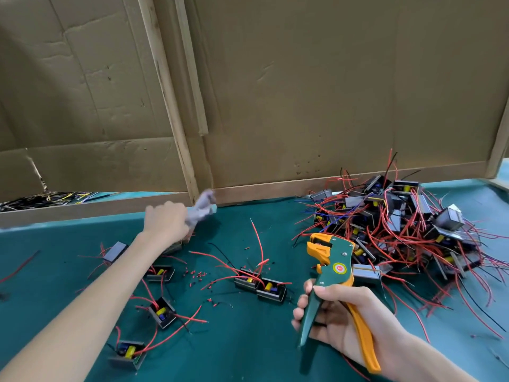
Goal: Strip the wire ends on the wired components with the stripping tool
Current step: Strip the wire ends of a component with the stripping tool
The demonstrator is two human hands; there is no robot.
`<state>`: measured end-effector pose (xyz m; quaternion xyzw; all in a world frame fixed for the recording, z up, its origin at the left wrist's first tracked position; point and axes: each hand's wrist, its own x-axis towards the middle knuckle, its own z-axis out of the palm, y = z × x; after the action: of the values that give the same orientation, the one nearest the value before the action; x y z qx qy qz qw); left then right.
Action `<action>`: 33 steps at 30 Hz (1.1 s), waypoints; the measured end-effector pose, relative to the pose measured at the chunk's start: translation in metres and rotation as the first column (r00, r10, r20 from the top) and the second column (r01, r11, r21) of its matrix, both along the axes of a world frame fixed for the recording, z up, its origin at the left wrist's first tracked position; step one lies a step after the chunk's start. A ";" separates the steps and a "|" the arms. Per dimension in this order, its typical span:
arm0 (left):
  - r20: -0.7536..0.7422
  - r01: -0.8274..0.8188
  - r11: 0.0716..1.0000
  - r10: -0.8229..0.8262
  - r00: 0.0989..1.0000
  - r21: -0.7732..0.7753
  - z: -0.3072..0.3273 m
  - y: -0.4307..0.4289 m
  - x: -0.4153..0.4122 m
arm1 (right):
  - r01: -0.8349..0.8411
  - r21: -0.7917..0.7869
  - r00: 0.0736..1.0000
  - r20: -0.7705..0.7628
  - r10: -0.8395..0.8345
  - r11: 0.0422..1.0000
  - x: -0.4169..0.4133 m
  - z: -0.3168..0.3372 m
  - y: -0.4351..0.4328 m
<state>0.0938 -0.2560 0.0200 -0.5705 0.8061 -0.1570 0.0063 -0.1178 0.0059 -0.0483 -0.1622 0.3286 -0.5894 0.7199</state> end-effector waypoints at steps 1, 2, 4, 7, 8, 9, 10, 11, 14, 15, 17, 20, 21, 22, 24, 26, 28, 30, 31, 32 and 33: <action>-0.069 0.032 0.995 -0.039 0.997 -0.098 0.004 -0.005 -0.006 | 0.000 0.004 1.000 0.002 0.000 1.000 0.000 0.000 0.000; -0.121 0.069 0.980 -0.092 0.988 -0.185 0.007 -0.009 -0.013 | 0.001 0.008 1.000 0.003 -0.001 1.000 0.000 0.001 0.000; -0.100 0.152 0.964 -0.177 0.979 -0.217 0.006 -0.015 -0.031 | 0.005 0.012 1.000 0.002 -0.005 1.000 0.000 0.001 0.000; 0.164 0.330 0.939 -0.312 0.936 -0.094 -0.015 -0.018 -0.056 | 0.006 0.016 1.000 0.008 -0.007 1.000 0.001 0.004 0.001; 0.250 0.391 0.916 -0.359 0.899 -0.092 -0.024 -0.018 -0.064 | 0.006 0.018 1.000 0.005 -0.006 1.000 0.001 0.005 0.001; 0.301 0.429 0.898 -0.384 0.873 -0.099 -0.031 -0.018 -0.070 | 0.007 0.021 1.000 0.002 -0.007 1.000 0.001 0.005 0.001; 0.332 0.445 0.888 -0.388 0.860 -0.115 -0.037 -0.019 -0.076 | 0.006 0.022 1.000 -0.001 -0.006 1.000 0.002 0.006 0.002; 0.311 0.419 0.900 -0.367 0.876 -0.118 -0.041 -0.020 -0.080 | 0.005 0.021 1.000 -0.002 -0.005 1.000 0.002 0.007 0.002; 0.101 0.231 0.971 -0.225 0.969 -0.056 -0.047 -0.023 -0.088 | 0.007 0.018 1.000 -0.001 -0.007 1.000 0.002 0.008 0.002; 0.035 0.202 0.979 -0.201 0.979 -0.030 -0.048 -0.025 -0.089 | 0.005 0.016 1.000 0.005 -0.006 1.000 0.002 0.007 0.002; -0.094 0.212 0.973 -0.203 0.975 0.092 -0.049 -0.030 -0.087 | -0.002 0.010 1.000 0.018 0.001 1.000 0.001 0.005 0.002; -0.342 0.231 0.894 -0.095 0.935 0.384 -0.038 -0.034 -0.080 | -0.015 0.000 0.999 0.030 0.015 1.000 -0.001 0.002 0.002; -0.358 0.234 0.871 -0.072 0.931 0.432 -0.031 -0.031 -0.077 | -0.020 -0.001 0.999 0.030 0.020 1.000 -0.001 0.000 0.002; -0.350 0.240 0.864 -0.079 0.933 0.443 -0.026 -0.027 -0.073 | -0.023 -0.003 0.999 0.027 0.023 1.000 -0.002 -0.001 0.002; -0.366 0.289 0.868 -0.136 0.920 0.404 -0.017 -0.017 -0.065 | -0.028 -0.006 0.999 0.027 0.028 1.000 -0.002 -0.001 0.002; -0.393 0.382 0.872 -0.249 0.885 0.308 -0.003 0.001 -0.057 | -0.021 -0.009 0.999 0.027 0.021 1.000 -0.002 -0.001 0.001; -0.419 0.477 0.850 -0.358 0.835 0.224 0.009 0.028 -0.048 | -0.014 -0.015 1.000 0.024 0.014 1.000 -0.002 0.000 0.001; -0.482 0.549 0.766 -0.362 0.798 0.334 0.018 0.058 -0.041 | -0.010 -0.019 1.000 0.023 0.011 1.000 -0.001 0.001 0.002; -0.496 0.573 0.697 -0.348 0.795 0.431 0.021 0.075 -0.039 | -0.009 -0.022 1.000 0.025 0.009 1.000 -0.001 0.001 0.002; -0.483 0.584 0.639 -0.354 0.801 0.500 0.021 0.089 -0.040 | -0.007 -0.026 1.000 0.024 0.008 1.000 -0.001 0.001 0.002; -0.455 0.590 0.616 -0.383 0.804 0.522 0.019 0.100 -0.042 | -0.005 -0.027 1.000 0.021 0.006 1.000 0.000 0.002 0.002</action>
<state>0.0520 -0.1556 0.0392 -0.3058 0.9255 0.2206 0.0355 -0.1180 0.0084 -0.0466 -0.1668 0.3126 -0.5935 0.7227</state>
